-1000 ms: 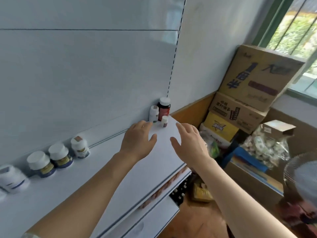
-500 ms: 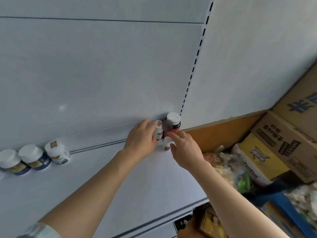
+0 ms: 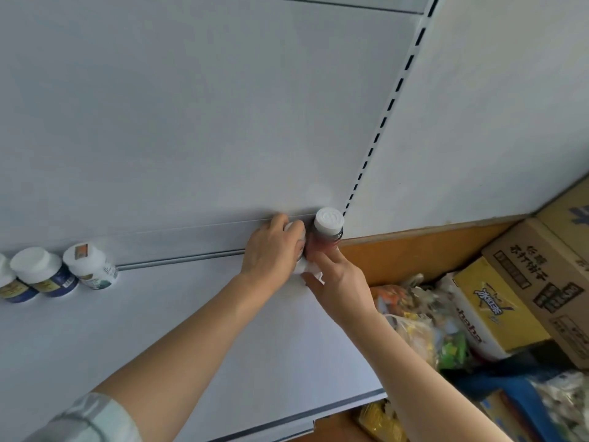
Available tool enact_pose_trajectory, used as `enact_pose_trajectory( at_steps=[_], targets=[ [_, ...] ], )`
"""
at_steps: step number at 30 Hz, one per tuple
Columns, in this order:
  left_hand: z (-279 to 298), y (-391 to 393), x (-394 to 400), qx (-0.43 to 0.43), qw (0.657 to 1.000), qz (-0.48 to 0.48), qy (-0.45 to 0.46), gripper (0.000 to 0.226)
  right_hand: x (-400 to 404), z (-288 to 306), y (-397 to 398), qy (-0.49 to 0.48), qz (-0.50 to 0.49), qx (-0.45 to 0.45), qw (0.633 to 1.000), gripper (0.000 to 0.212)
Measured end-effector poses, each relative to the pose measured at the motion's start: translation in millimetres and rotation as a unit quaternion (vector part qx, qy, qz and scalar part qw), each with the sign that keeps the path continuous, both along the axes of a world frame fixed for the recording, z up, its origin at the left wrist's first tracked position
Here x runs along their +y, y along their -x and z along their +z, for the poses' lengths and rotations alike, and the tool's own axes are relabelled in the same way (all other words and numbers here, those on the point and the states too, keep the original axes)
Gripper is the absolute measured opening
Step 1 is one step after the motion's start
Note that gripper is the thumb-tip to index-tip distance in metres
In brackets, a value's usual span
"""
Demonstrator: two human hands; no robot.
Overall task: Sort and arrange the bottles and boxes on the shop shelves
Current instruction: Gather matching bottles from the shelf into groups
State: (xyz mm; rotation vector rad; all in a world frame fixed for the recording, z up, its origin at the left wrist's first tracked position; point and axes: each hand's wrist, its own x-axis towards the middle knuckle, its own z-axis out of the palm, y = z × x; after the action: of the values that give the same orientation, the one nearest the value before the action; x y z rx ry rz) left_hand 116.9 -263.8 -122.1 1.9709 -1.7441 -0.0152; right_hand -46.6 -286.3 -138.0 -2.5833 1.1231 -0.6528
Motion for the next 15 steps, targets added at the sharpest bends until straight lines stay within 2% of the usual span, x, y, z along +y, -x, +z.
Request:
enact_pose_trajectory(
  at_steps=[4, 9, 12, 15],
  targets=[
    [12, -25, 15, 0.111, 0.994, -0.013, 0.009, 0.015, -3, 9, 3, -0.039, 0.026, -0.045, 0.998, 0.027],
    [40, -63, 48, 0.221, 0.975, 0.029, 0.006, 0.013, -8, 38, -15, -0.161, 0.037, -0.109, 0.980, 0.032],
    [48, -81, 75, 0.247, 0.968, 0.045, 0.015, 0.011, -1, 57, -36, -0.268, 0.081, -0.134, 0.951, 0.035],
    [51, -94, 103, 0.273, 0.959, 0.074, 0.029, 0.011, 11, 66, -58, -0.300, 0.133, -0.146, 0.933, 0.038]
  ],
)
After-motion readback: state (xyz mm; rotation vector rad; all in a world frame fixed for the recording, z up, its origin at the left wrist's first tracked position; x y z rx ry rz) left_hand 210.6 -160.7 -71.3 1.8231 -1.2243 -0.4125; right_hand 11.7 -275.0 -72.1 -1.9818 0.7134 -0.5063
